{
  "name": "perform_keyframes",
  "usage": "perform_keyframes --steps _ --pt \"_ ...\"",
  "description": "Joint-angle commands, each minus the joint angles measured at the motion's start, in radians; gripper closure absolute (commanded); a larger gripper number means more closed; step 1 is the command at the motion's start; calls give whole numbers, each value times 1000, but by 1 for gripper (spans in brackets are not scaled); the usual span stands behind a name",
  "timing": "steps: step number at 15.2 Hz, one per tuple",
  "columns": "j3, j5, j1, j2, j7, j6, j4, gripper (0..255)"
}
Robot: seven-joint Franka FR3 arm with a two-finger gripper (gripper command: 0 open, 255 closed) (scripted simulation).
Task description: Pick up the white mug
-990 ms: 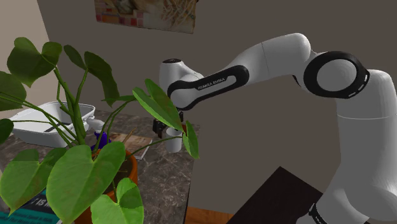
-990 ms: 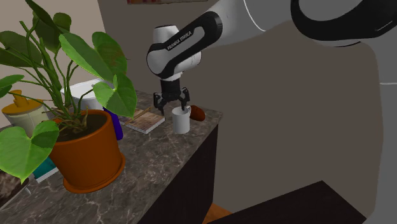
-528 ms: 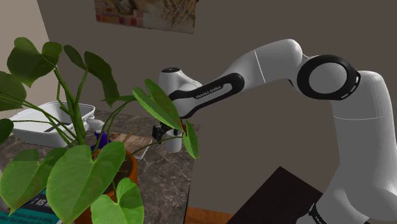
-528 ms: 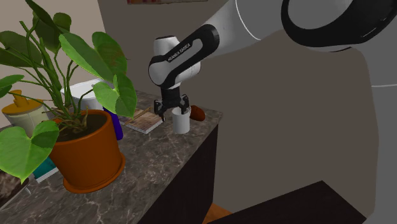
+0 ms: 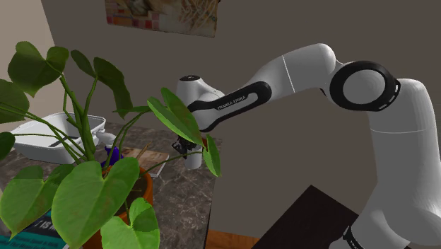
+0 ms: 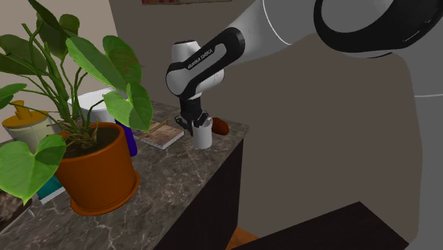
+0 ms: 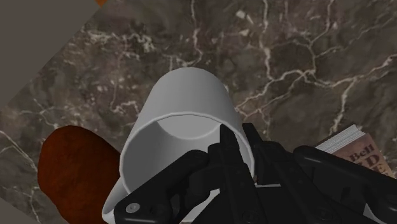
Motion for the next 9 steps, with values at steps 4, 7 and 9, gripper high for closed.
perform_keyframes --steps 4,7,9 --pt "3 5 -1 -11 -4 -21 10 255" --pt "8 14 -3 -29 -10 -53 26 255" --pt "11 19 -4 -39 -15 -74 37 255"
